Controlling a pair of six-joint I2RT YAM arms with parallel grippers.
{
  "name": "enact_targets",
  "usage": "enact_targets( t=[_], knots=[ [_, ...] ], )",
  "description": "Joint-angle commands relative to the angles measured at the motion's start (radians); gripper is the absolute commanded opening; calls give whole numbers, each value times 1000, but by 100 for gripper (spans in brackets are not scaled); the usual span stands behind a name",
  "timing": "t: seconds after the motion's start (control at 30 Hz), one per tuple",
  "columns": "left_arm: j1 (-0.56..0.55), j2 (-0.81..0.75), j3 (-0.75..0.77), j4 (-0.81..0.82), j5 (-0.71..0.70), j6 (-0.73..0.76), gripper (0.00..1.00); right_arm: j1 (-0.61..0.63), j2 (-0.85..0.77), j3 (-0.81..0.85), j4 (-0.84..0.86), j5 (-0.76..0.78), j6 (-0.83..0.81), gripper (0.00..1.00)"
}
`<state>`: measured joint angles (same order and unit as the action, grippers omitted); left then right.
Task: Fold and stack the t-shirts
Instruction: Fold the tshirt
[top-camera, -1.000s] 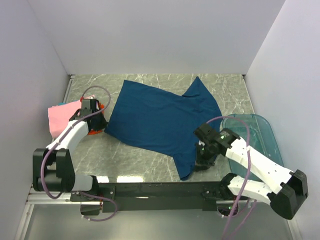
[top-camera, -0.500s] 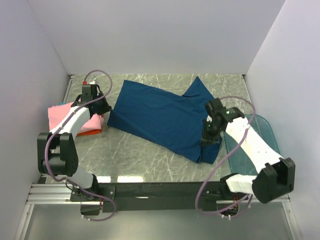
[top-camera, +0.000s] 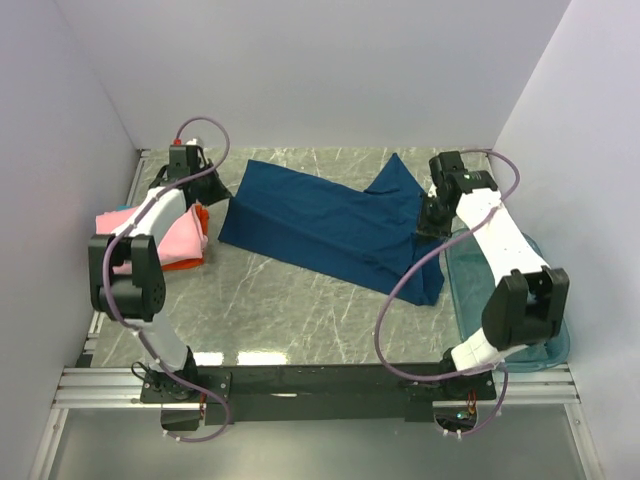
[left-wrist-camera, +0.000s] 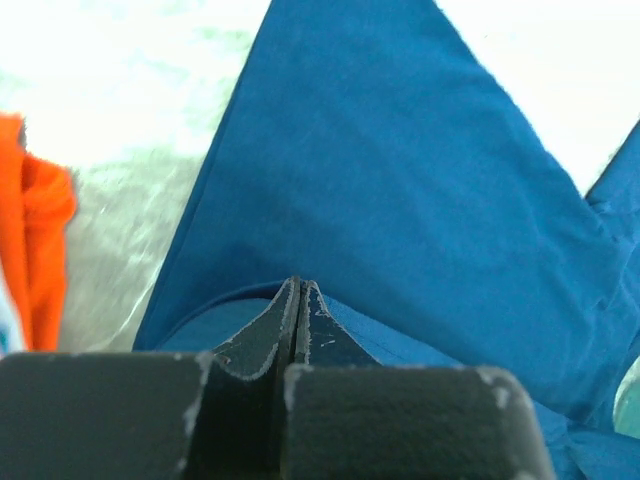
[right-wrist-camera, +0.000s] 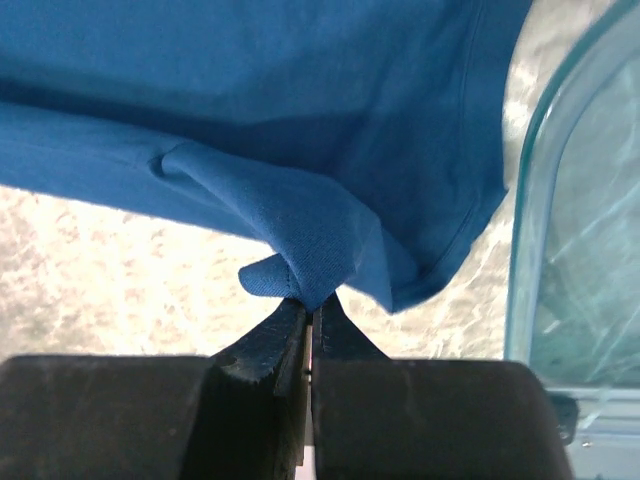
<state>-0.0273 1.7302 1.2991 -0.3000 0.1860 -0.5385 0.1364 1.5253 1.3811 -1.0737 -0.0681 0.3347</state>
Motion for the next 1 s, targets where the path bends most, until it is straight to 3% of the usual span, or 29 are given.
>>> enact_targets(
  t=[0.0, 0.2, 0.97],
  knots=[
    [4, 55, 89, 25, 47, 14, 0, -18, 56, 81, 15, 30, -56, 0],
    [7, 130, 158, 12, 43, 9, 0, -32, 139, 156, 15, 44, -74, 0],
    [24, 222, 192, 25, -3, -5, 0, -40, 364, 375, -22, 67, -111, 0]
  ],
)
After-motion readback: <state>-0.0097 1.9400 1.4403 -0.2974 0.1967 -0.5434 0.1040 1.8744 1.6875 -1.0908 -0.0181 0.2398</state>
